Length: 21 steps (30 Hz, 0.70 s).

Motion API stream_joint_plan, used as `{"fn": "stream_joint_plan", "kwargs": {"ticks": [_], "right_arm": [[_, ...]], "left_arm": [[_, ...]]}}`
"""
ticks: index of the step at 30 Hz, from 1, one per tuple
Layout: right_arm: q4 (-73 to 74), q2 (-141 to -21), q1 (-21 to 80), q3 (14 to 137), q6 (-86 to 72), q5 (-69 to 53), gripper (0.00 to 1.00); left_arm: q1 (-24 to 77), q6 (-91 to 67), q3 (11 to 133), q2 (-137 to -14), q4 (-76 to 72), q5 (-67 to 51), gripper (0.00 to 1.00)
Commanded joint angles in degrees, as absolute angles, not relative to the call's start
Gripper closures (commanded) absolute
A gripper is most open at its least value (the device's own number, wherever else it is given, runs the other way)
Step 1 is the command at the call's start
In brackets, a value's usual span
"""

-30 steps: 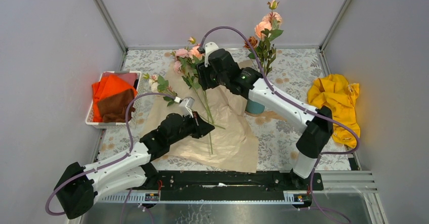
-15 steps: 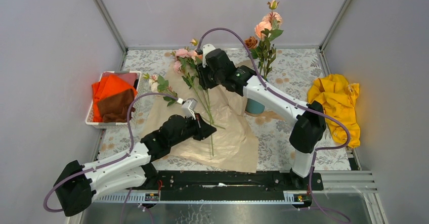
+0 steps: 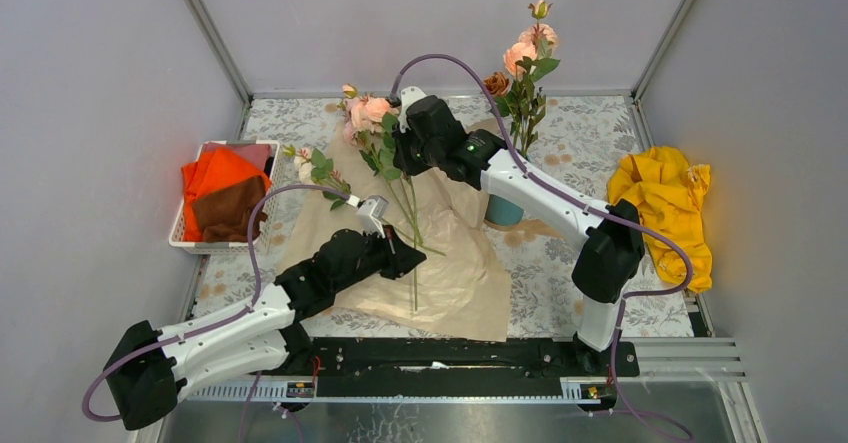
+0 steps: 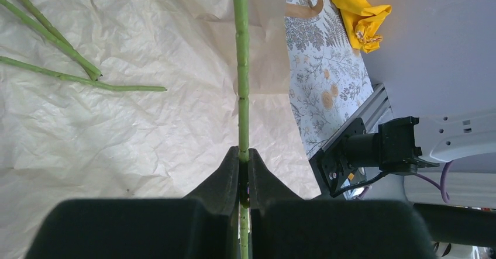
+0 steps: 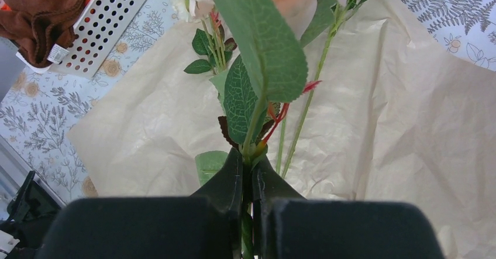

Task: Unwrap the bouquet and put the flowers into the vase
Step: Pick up the fake flower from the wrapping paper.

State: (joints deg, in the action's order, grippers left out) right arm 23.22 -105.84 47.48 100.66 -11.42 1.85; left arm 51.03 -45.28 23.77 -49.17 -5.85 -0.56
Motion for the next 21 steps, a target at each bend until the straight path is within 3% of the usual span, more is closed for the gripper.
{"fn": "stream_joint_plan", "kwargs": {"ticks": [1,5,11,21], "right_arm": [[21.4,-102.3,46.9,101.2,-10.2,0.6,1.00],[19.7,-100.0,46.9,100.1,-10.2,0.2,1.00],[19.4,-96.8,46.9,99.4,-9.1,0.4,1.00],[15.7,-85.9,46.9,94.8,-5.1,3.1,1.00]], "left_arm": [[51.4,-45.0,24.3,-48.4,-5.7,1.9,0.95],[51.4,-44.9,24.8,-48.7,-5.2,2.2,0.81],[51.4,-45.3,24.6,-48.7,-4.4,3.3,0.68],[51.4,-46.2,23.7,-47.0,-3.0,4.7,0.66]]}}
